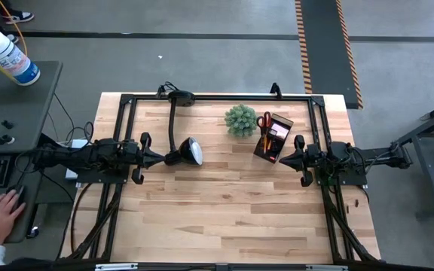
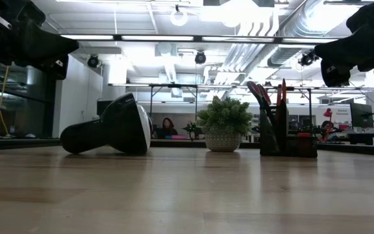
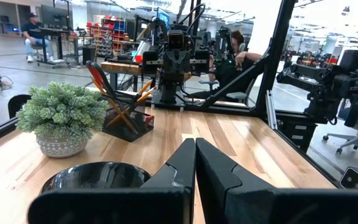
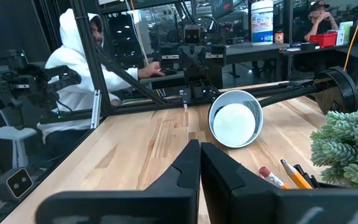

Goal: Pick and place office supplies into organizer
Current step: Return to Home Position

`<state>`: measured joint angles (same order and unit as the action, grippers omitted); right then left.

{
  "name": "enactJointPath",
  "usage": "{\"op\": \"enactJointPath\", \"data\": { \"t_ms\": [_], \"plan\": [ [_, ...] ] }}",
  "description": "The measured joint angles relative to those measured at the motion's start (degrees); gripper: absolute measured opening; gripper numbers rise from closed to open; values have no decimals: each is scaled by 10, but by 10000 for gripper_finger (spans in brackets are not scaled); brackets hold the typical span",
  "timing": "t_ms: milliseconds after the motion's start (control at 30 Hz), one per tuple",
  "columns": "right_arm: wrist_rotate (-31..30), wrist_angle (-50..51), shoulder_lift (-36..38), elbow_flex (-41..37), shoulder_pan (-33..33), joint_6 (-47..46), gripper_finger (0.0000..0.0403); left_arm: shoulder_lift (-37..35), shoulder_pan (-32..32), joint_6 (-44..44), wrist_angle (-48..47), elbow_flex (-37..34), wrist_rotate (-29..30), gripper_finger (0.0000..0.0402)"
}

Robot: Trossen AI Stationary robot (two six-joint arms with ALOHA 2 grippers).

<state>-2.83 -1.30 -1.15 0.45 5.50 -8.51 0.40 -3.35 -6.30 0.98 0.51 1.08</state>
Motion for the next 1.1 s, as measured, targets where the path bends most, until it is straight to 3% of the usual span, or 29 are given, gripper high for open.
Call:
{"op": "enactJointPath", "data": {
  "t_ms": [1100],
  "plan": [
    [0, 0, 0, 0, 0, 0, 3, 0, 0, 0, 0, 0, 0, 1]
  ]
}}
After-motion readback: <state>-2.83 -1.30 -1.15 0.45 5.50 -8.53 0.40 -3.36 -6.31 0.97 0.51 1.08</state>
